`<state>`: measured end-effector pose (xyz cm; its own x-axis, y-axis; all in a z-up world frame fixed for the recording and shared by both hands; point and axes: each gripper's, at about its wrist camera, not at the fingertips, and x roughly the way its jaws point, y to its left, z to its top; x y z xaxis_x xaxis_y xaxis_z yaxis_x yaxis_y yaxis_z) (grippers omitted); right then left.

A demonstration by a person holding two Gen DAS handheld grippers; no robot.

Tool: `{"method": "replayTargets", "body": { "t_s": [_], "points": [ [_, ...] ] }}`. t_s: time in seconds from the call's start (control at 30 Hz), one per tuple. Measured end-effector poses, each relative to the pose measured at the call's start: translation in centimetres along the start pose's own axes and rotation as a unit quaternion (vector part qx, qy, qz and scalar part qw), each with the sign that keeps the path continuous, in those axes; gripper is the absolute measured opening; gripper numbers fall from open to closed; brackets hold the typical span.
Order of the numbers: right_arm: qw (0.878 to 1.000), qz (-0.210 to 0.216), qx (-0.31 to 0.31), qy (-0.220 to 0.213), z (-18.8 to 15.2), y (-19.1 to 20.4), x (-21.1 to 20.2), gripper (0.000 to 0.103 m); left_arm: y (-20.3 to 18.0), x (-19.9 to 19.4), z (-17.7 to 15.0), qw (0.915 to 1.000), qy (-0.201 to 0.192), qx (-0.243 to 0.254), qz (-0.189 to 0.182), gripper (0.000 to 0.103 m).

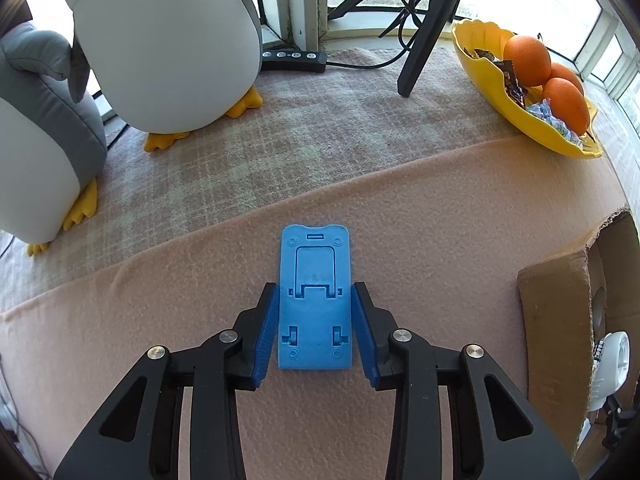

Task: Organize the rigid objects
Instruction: 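Close the left gripper on the blue phone stand, then carry the blue phone stand into the box and open the left gripper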

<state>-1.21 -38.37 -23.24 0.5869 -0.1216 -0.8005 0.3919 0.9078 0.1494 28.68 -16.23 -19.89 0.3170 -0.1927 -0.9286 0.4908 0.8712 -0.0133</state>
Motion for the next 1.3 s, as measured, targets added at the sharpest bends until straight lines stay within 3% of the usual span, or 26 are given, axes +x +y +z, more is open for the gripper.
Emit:
{"method": "replayTargets", "body": {
  "t_s": [0.43, 0.8, 1.3],
  "points": [
    [1.0, 0.001, 0.004, -0.002, 0.1, 0.0, -0.1, 0.089, 0.1, -1.8, -4.1, 1.0, -0.007, -0.007, 0.002, 0.035],
    [1.0, 0.001, 0.004, -0.002, 0.1, 0.0, -0.1, 0.089, -2.3, -6.3, -6.6, 0.9991, -0.032, 0.027, -0.003, 0.035],
    [1.0, 0.001, 0.005, -0.003, 0.3, -0.1, -0.1, 0.089, -6.7, -11.4, -8.1, 0.994, -0.075, 0.071, -0.038, 0.035]
  ]
}}
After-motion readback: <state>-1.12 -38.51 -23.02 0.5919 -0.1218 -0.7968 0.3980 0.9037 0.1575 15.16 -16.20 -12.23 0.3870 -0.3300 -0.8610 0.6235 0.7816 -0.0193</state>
